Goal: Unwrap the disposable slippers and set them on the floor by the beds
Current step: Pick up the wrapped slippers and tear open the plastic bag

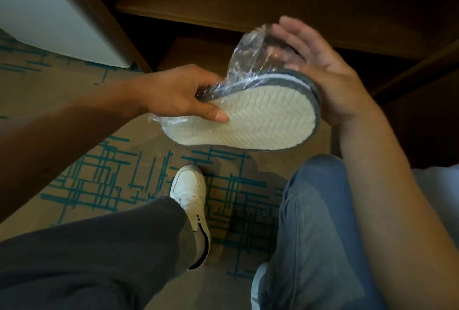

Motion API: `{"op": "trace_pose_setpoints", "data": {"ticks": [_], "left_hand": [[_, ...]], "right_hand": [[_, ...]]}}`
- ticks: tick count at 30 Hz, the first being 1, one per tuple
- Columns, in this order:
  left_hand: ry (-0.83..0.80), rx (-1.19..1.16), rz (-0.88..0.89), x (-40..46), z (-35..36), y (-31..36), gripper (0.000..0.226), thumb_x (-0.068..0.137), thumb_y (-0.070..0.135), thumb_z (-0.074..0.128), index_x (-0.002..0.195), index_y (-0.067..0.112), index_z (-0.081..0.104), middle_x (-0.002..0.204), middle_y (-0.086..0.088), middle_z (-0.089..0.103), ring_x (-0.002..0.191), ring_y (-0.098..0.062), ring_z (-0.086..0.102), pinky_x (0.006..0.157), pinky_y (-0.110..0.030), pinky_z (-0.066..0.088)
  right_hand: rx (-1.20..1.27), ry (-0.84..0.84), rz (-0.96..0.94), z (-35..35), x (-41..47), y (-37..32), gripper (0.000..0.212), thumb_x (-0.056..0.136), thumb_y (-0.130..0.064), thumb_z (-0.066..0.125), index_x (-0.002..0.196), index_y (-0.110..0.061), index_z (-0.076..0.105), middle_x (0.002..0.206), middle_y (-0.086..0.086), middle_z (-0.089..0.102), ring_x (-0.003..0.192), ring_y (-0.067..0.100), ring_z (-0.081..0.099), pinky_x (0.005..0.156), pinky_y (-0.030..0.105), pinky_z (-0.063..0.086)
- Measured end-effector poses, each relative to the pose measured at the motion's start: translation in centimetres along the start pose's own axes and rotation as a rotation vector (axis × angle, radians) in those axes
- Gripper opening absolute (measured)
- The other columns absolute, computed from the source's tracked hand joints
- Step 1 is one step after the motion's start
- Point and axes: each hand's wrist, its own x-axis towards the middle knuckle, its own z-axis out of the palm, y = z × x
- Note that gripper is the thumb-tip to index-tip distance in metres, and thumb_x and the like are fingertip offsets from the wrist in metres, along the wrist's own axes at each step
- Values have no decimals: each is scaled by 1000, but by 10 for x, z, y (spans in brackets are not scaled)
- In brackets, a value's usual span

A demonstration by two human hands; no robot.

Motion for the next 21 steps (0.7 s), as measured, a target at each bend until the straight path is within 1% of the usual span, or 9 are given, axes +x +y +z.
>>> {"op": "trace_pose_setpoints", "data": {"ticks": [3, 6, 8, 10, 12, 15, 17, 19, 21], "left_hand": [[1, -100, -22, 4, 1, -2, 30, 68, 33, 77, 96, 25, 71, 99, 7, 77, 88, -7, 75, 71, -19, 59], [26, -93, -35, 5, 0, -4, 38, 69, 32, 77, 103, 16, 72, 101, 1, 77, 90, -9, 75, 76, -23, 61], [39, -87, -52, 5, -2, -7, 41, 71, 32, 77, 108, 15, 72, 103, 0, 77, 92, -11, 75, 80, -26, 61], [44, -116, -62, 3, -4, -9, 38, 72, 31, 77, 109, 23, 71, 105, 3, 77, 94, -9, 74, 80, -24, 61], [51, -159, -56, 3, -3, -7, 34, 74, 27, 76, 107, 31, 69, 104, 8, 77, 95, -6, 74, 76, -19, 59], [44, -209, -32, 3, 1, -1, 26, 74, 21, 76, 94, 36, 71, 95, 13, 77, 89, -4, 74, 69, -15, 57], [11, -228, -1, 2, 5, 3, 23, 71, 21, 77, 81, 42, 74, 89, 13, 78, 84, -5, 75, 67, -17, 57], [-26, -261, 19, 3, 8, 6, 22, 69, 21, 78, 81, 40, 76, 93, 7, 79, 86, -10, 76, 70, -22, 60], [-58, -259, 3, 2, 8, 7, 23, 69, 23, 78, 90, 31, 76, 100, 1, 78, 92, -15, 76, 77, -28, 62]], "right_hand": [[107, 37, 66, 11, -1, -1, 35, 106, -23, 36, 119, -13, 67, 124, 2, 69, 117, 19, 65, 95, 33, 54], [446, -114, 145, 10, -3, -4, 82, 96, -61, 9, 125, 0, 55, 141, 24, 48, 139, 40, 43, 113, 52, 37], [539, -194, 127, 6, -2, -7, 96, 86, -66, -1, 133, 5, 44, 153, 30, 33, 144, 45, 31, 119, 59, 24], [511, -204, 99, 4, 0, -5, 100, 86, -68, -3, 137, 4, 42, 153, 30, 35, 143, 43, 36, 118, 59, 26], [453, -123, 123, 4, 1, -2, 89, 94, -67, 11, 135, 2, 50, 142, 22, 53, 133, 37, 50, 112, 52, 39], [324, 133, 203, 13, 3, 1, 42, 100, -36, 47, 116, -5, 70, 105, 9, 75, 99, 22, 71, 92, 35, 54], [226, 205, 193, 19, 2, 0, 31, 100, -29, 52, 103, -6, 73, 83, 4, 74, 77, 17, 70, 74, 24, 57], [192, 195, 179, 21, 2, -3, 31, 87, -37, 69, 97, -7, 70, 80, 4, 71, 75, 18, 67, 72, 25, 55], [205, 178, 201, 23, 3, -4, 21, 88, -32, 66, 86, -11, 64, 73, -2, 73, 70, 12, 70, 68, 19, 56]]}}
